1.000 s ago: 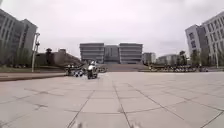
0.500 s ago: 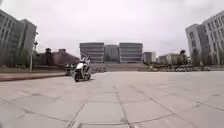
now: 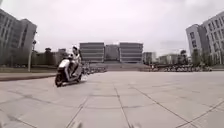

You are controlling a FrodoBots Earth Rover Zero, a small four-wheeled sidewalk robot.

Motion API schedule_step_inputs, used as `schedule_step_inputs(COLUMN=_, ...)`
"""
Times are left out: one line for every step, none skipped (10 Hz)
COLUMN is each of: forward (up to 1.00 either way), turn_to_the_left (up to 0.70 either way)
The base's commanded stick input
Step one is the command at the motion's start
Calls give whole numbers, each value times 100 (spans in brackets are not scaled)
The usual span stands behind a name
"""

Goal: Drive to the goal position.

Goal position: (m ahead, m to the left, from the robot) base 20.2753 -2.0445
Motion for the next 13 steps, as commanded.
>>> schedule_step_inputs(forward=70, turn_to_the_left=1)
schedule_step_inputs(forward=70, turn_to_the_left=0)
schedule_step_inputs(forward=70, turn_to_the_left=1)
schedule_step_inputs(forward=70, turn_to_the_left=2)
schedule_step_inputs(forward=70, turn_to_the_left=0)
schedule_step_inputs(forward=70, turn_to_the_left=0)
schedule_step_inputs(forward=70, turn_to_the_left=0)
schedule_step_inputs(forward=70, turn_to_the_left=0)
schedule_step_inputs(forward=70, turn_to_the_left=0)
schedule_step_inputs(forward=70, turn_to_the_left=-1)
schedule_step_inputs(forward=70, turn_to_the_left=-3)
schedule_step_inputs(forward=70, turn_to_the_left=-15)
schedule_step_inputs(forward=70, turn_to_the_left=-29)
